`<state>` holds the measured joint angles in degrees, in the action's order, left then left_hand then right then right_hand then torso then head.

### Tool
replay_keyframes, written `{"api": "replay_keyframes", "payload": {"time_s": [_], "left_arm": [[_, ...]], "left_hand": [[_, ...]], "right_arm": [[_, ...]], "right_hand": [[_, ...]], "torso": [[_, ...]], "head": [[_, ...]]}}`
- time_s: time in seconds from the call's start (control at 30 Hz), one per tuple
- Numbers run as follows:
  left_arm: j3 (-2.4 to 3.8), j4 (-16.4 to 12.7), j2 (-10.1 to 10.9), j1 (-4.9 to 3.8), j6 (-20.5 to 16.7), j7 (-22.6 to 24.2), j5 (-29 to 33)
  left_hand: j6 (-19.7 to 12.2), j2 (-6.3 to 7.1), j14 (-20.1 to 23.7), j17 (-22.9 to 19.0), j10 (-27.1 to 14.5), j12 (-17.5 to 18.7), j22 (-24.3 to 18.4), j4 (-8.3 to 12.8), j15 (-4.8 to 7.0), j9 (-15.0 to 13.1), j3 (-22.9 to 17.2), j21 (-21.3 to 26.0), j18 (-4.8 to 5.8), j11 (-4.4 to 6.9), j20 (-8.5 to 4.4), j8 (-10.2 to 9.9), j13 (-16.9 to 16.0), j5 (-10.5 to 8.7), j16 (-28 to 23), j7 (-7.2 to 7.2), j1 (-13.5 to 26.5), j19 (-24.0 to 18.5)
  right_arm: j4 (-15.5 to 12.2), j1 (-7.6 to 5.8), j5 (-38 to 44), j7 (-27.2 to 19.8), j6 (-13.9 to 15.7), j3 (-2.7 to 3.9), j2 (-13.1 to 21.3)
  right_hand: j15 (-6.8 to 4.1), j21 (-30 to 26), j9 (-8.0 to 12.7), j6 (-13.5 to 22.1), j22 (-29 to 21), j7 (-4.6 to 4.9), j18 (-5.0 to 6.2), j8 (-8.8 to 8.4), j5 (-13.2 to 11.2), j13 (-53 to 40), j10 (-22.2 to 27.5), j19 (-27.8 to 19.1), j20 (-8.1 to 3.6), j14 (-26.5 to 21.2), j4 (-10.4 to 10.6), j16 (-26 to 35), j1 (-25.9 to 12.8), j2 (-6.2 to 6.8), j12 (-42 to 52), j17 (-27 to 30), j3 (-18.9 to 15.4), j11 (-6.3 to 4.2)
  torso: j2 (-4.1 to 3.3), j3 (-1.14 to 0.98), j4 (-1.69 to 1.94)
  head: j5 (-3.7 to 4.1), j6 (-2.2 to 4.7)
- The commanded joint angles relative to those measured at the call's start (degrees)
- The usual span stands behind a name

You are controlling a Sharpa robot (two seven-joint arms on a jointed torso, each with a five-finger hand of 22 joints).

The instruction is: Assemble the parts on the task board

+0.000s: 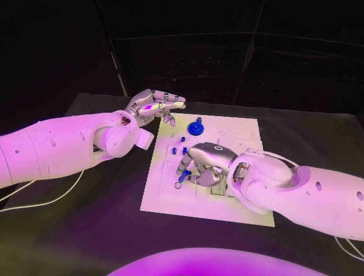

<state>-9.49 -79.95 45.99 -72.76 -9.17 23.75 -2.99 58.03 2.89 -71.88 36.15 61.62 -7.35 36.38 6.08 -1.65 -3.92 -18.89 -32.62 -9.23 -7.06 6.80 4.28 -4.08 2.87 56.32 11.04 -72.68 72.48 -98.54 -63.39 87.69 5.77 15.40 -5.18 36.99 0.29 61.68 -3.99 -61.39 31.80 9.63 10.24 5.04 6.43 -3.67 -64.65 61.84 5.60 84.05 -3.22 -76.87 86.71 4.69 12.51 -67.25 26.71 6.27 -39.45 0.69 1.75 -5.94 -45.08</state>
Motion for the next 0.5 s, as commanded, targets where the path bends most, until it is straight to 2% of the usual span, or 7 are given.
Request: {"api": "replay_keyframes", "payload": {"time_s": [0.03, 0.5], "left_arm": [[0.05, -0.1, 0.0, -0.09, -0.1, 1.3, 0.2], [0.05, 0.0, -0.2, -0.09, 0.3, 1.1, 0.2]], "left_hand": [[-0.4, -0.54, 0.3, 0.1, -0.3, -0.3, -0.1, 0.1, 0.02, 0.0, 0.4, 0.2, -1.12, 0.11, 0.21, -0.1, -0.1, -0.16, 0.3, -0.01, 0.0, 0.1], [-0.4, -0.54, 0.3, 0.1, -0.3, -0.3, -0.1, 0.1, 0.02, 0.0, 0.4, 0.2, -1.12, 0.11, 0.21, -0.1, -0.1, -0.16, 0.3, -0.01, 0.0, 0.1]], "right_arm": [[0.6, 0.16, 2.3, -1.2, -0.5, -0.01, -0.6], [2.5, 0.82, 4.0, -1.2, -1.4, -0.15, -2.7]], "right_hand": [[-0.27, 0.3, 0.1, 0.2, 0.0, 0.16, -0.12, -0.41, 0.3, -0.4, -1.4, -0.5, 0.02, 1.8, -0.1, -0.2, -0.1, 0.54, 0.3, -0.1, 0.3, -0.98], [-0.25, 0.4, 0.1, 0.2, 0.1, 0.18, -0.13, -0.42, 0.3, -0.4, -1.3, -0.5, 0.03, 1.8, -0.1, -0.3, -0.1, 0.48, 0.3, -0.2, 0.4, -0.97]], "torso": [[0.01, -0.04, -0.02], [0.01, -0.01, 0.03]], "head": [[-0.06, -0.06], [-0.37, -0.33]]}}
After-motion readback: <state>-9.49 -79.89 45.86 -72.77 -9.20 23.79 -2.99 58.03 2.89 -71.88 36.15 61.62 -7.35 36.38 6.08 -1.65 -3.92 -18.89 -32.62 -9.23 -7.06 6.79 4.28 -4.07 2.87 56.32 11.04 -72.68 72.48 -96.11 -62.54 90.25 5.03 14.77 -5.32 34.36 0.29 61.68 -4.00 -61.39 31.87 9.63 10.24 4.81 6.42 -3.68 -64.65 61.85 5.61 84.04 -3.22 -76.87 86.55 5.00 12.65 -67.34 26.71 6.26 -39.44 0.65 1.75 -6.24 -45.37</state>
